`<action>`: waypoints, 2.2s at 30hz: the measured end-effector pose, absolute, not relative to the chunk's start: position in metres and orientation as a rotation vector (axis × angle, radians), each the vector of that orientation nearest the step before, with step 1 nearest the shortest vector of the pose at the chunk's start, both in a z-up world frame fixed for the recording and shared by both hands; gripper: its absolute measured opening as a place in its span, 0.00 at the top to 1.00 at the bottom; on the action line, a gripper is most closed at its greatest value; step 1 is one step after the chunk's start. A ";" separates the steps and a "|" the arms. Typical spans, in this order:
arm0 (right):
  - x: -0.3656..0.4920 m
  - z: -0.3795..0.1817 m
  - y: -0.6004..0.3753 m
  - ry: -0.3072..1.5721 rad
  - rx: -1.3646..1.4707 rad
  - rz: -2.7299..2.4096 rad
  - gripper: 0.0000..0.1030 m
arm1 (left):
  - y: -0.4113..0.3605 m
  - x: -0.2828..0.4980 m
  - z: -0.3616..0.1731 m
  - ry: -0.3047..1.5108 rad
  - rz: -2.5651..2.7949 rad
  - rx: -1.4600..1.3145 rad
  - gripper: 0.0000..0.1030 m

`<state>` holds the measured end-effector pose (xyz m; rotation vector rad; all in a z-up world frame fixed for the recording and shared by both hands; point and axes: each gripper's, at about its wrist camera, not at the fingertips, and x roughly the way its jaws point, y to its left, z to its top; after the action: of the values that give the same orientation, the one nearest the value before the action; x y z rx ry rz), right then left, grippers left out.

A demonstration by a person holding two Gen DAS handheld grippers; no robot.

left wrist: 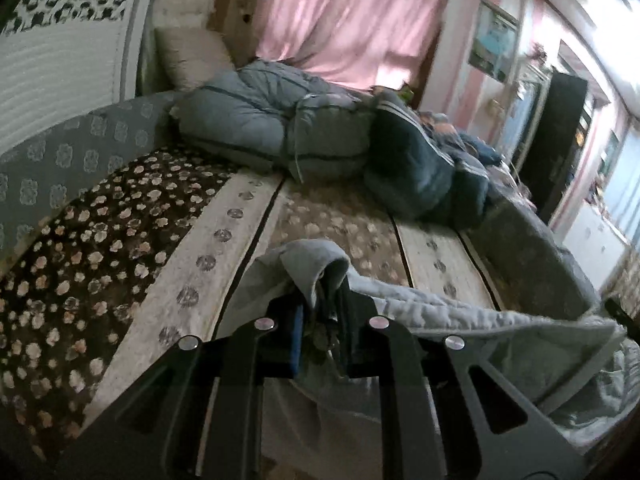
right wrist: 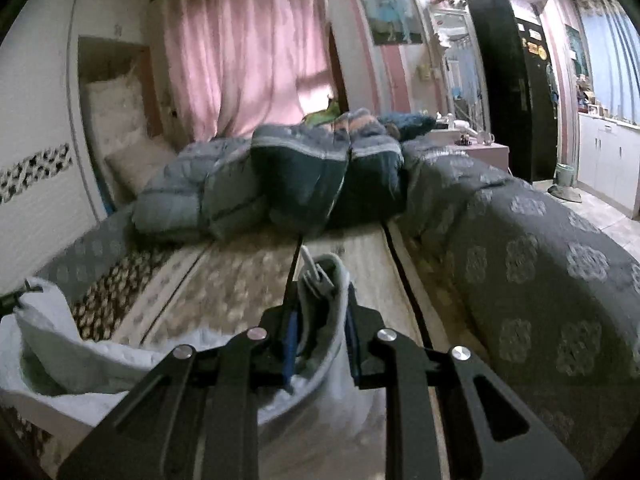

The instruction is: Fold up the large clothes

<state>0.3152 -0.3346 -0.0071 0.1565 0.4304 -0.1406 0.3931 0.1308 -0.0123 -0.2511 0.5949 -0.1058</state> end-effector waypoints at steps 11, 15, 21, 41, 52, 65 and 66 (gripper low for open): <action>0.417 -0.163 -0.351 0.787 0.142 -0.189 0.84 | 0.109 0.517 -0.180 0.922 0.023 -0.187 0.87; 0.426 -0.154 -0.361 0.795 0.194 -0.159 0.83 | 0.110 0.523 -0.169 0.920 0.008 -0.189 0.82; 0.403 -0.111 -0.359 0.686 0.221 -0.113 0.36 | 0.101 0.486 -0.121 0.818 -0.040 -0.175 0.22; 0.337 -0.174 -0.369 0.835 0.107 -0.023 0.10 | 0.124 0.404 -0.165 0.824 -0.176 0.018 0.03; 0.359 -0.201 -0.342 0.857 0.155 0.112 0.54 | 0.102 0.450 -0.206 0.919 -0.268 -0.041 0.40; 0.448 -0.116 -0.325 0.718 0.015 -0.080 0.92 | 0.110 0.510 -0.125 0.859 -0.176 -0.156 0.96; 0.471 -0.138 -0.328 0.802 0.021 -0.102 0.92 | 0.110 0.535 -0.141 0.933 -0.132 -0.164 0.96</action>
<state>0.4710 -0.3277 -0.1380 0.0207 0.8021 -0.1023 0.5347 0.1095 -0.1409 -0.1644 0.9328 -0.1316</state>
